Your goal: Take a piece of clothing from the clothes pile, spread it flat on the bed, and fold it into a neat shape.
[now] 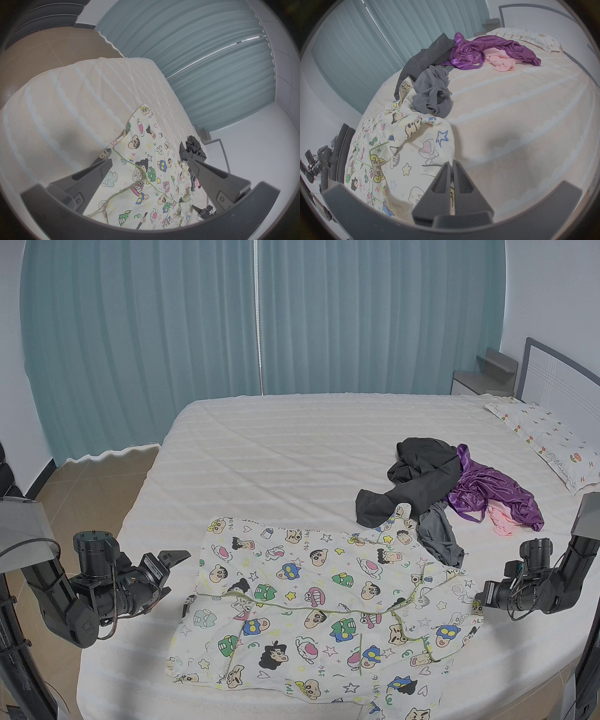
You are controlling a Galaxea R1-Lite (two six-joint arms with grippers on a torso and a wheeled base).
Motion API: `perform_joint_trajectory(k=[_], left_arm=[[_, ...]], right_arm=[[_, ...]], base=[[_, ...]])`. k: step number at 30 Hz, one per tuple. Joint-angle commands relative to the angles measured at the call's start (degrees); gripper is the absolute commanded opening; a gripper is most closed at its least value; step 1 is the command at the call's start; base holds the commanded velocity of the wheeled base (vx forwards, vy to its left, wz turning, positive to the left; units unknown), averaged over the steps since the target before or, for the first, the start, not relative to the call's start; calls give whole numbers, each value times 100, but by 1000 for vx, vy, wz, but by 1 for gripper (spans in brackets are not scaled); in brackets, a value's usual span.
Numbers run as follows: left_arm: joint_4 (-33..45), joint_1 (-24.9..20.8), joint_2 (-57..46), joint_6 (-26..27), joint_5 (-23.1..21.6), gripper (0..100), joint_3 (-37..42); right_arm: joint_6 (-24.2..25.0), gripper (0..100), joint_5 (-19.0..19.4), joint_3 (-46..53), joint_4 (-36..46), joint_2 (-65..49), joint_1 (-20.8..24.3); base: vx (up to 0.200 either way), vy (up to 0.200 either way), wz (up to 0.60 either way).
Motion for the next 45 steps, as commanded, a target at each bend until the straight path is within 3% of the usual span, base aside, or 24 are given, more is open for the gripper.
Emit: perform_joint_trajectory(k=[1,3,4,9,12,20,29,35,45], left_arm=[[1,-4,39,88,-3,100,66],[1,-4,48,272,-12,100,154],[1,-13,74,404,-12,100,224],[27,-206,92,712,-56,100,479],[18,-602,66,729,-73,100,840],[54,-1252,136,738,32,100,1270],[45,-1744,303,659,208,100,1323],[18,-2026,584,642,630,100,1288],[10,-2210,690,510,726,100,1042]], right_arm=[[6,0,-18,-17,0,14,-24],[6,0,-71,-26,0,14,-32],[6,100,-115,-52,0,32,-41],[14,100,-176,-26,-9,-3,-76],[58,100,-159,185,-114,-170,-59],[164,100,-150,1029,-1037,-364,152],[999,100,-150,1793,-2338,-355,565],[1385,100,-159,2426,-3454,-320,776],[1966,100,-159,2751,-4008,-355,891]], base=[[0,0,0],[0,0,0],[0,0,0],[0,0,0],[0,0,0],[0,0,0],[0,0,0],[0,0,0],[0,0,0]])
